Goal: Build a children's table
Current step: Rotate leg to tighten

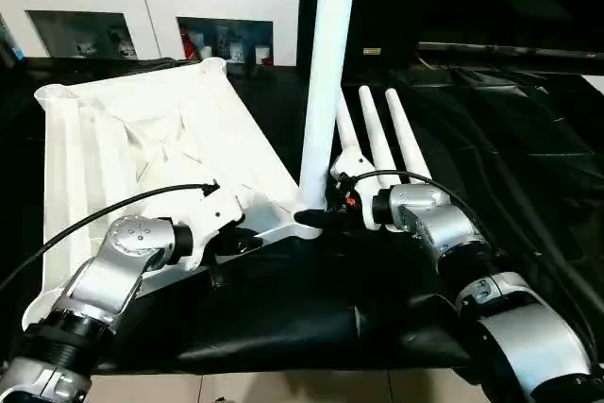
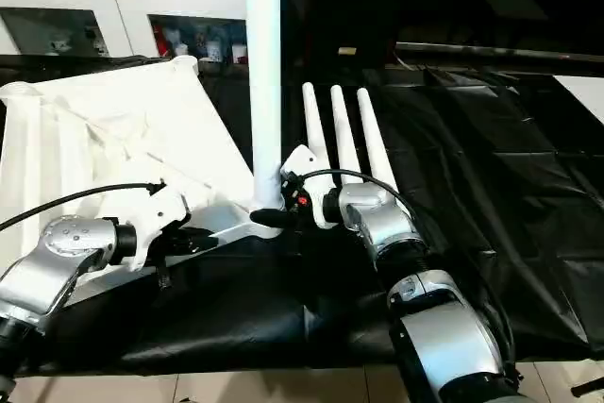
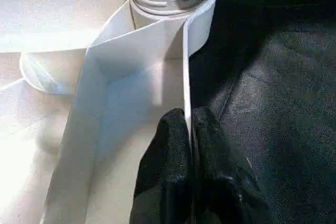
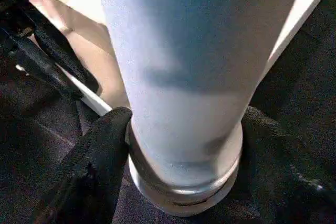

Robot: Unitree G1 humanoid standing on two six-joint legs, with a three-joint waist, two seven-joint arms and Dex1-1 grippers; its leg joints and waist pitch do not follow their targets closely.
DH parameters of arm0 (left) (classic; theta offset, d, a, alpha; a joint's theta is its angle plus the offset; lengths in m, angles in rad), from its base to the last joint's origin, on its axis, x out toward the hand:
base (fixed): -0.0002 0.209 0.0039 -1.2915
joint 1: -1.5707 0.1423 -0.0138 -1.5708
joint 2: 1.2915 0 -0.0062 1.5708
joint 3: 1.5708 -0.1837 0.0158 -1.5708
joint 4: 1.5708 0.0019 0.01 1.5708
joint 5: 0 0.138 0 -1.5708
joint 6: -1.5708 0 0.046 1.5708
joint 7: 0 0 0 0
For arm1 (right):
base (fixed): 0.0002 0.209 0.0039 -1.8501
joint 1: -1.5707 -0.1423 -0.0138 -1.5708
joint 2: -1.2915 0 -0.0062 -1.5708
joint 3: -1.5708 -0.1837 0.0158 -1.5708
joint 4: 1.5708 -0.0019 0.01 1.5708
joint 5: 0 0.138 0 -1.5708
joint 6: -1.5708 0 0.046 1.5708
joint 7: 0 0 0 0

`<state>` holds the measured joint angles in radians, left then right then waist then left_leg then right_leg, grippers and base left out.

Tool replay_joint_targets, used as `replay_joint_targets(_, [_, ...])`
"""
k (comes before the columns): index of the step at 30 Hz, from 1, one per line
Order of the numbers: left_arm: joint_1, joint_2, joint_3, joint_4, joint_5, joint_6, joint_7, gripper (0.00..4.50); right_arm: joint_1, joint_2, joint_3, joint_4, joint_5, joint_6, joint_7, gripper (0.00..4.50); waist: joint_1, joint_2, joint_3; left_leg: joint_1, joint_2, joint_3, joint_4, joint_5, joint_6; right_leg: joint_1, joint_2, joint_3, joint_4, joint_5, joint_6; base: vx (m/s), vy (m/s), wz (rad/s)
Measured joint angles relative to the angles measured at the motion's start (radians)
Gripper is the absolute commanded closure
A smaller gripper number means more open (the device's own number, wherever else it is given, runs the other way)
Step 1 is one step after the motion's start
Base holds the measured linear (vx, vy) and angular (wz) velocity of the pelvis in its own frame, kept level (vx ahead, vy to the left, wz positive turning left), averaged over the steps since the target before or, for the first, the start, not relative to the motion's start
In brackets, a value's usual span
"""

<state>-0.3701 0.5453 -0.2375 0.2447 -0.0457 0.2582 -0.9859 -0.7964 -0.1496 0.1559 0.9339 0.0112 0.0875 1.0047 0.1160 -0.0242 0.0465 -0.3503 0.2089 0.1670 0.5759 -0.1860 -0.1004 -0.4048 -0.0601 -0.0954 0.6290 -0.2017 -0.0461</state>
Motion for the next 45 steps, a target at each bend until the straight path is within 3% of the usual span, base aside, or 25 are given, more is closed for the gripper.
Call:
replay_joint_targets(4, [-0.006, -0.026, 0.006, 0.011, 0.004, 0.026, 0.043, 4.50, 0.002, 0.030, -0.029, 0.025, 0.007, 0.001, -0.088, 1.73, -0.002, -0.001, 0.000, 0.003, 0.000, 0.000, 0.001, 0.000, 0.000, 0.002, 0.000, 0.000, 0.001, 0.001, -0.001, 0.000, 0.000, 0.00])
replay_joint_targets(11, [-0.175, -0.265, 0.003, 0.215, 0.073, 0.146, 0.319, 4.50, -0.053, 0.159, -0.183, 0.156, 0.046, 0.029, -0.675, 1.74, 0.003, 0.002, -0.001, 0.019, -0.002, 0.001, 0.001, 0.002, -0.003, 0.013, -0.002, 0.004, 0.000, 0.001, 0.006, 0.000, 0.000, 0.00])
replay_joint_targets(16, [-0.231, -0.329, -0.010, 0.286, 0.092, 0.152, 0.383, 4.50, -0.074, 0.196, -0.218, 0.192, 0.060, 0.008, -0.821, 1.74, 0.011, 0.004, -0.002, 0.018, -0.002, 0.000, 0.000, 0.002, -0.003, 0.016, -0.002, 0.003, -0.003, 0.000, 0.009, 0.000, 0.000, 0.00])
replay_joint_targets(17, [-0.231, -0.329, -0.011, 0.286, 0.094, 0.150, 0.383, 4.50, -0.074, 0.197, -0.219, 0.196, 0.059, -0.001, -0.820, 1.19, 0.011, 0.004, -0.002, 0.018, -0.002, 0.000, 0.000, 0.002, -0.003, 0.016, -0.002, 0.003, -0.003, -0.001, 0.010, 0.000, 0.000, 0.00])
replay_joint_targets(21, [-0.231, -0.319, -0.014, 0.284, 0.117, 0.131, 0.392, 4.50, -0.075, 0.209, -0.227, 0.208, 0.059, -0.037, -0.789, 0.90, 0.006, 0.003, -0.002, 0.015, -0.002, 0.000, -0.002, 0.002, -0.002, 0.016, -0.002, 0.003, -0.003, -0.002, 0.012, 0.000, 0.000, 0.00])
replay_joint_targets(23, [-0.231, -0.301, -0.013, 0.285, 0.121, 0.123, 0.401, 4.50, -0.075, 0.214, -0.226, 0.211, 0.059, -0.045, -0.757, 0.56, -0.005, 0.003, -0.002, 0.013, -0.001, 0.000, -0.002, 0.002, -0.002, 0.015, -0.001, 0.003, -0.003, -0.002, 0.012, 0.000, 0.000, 0.00])
replay_joint_targets(28, [-0.200, -0.239, -0.013, 0.240, 0.121, 0.089, 0.350, 4.50, -0.075, 0.192, -0.193, 0.206, 0.055, -0.056, -0.621, 0.51, -0.020, 0.003, -0.002, 0.003, -0.001, 0.000, -0.002, 0.002, -0.002, 0.005, 0.000, 0.003, -0.002, 0.001, 0.006, 0.000, 0.000, 0.00])
replay_joint_targets(31, [-0.155, -0.174, -0.009, 0.190, 0.111, 0.038, 0.278, 4.50, -0.062, 0.127, -0.125, 0.172, 0.022, -0.058, -0.467, 0.51, -0.023, 0.003, -0.002, -0.001, -0.001, 0.000, -0.002, 0.001, -0.001, 0.001, 0.000, 0.003, -0.002, 0.000, 0.005, 0.000, 0.000, 0.00])
replay_joint_targets(38, [-0.073, -0.082, -0.004, 0.098, 0.057, -0.008, 0.118, 4.50, -0.059, 0.043, -0.054, 0.088, -0.021, -0.098, -0.269, 0.51, -0.004, 0.003, -0.002, -0.001, 0.000, 0.001, -0.003, 0.000, 0.002, 0.001, 0.000, 0.002, -0.002, -0.003, 0.003, 0.000, 0.000, 0.00])
replay_joint_targets(45, [-0.021, -0.038, 0.005, 0.040, 0.023, -0.019, 0.044, 4.50, -0.029, 0.016, -0.011, 0.038, -0.021, -0.094, -0.129, 0.51, -0.002, 0.003, -0.002, 0.000, 0.000, 0.001, -0.003, 0.000, 0.001, 0.002, 0.000, 0.002, -0.001, -0.003, 0.003, 0.000, 0.000, 0.00])
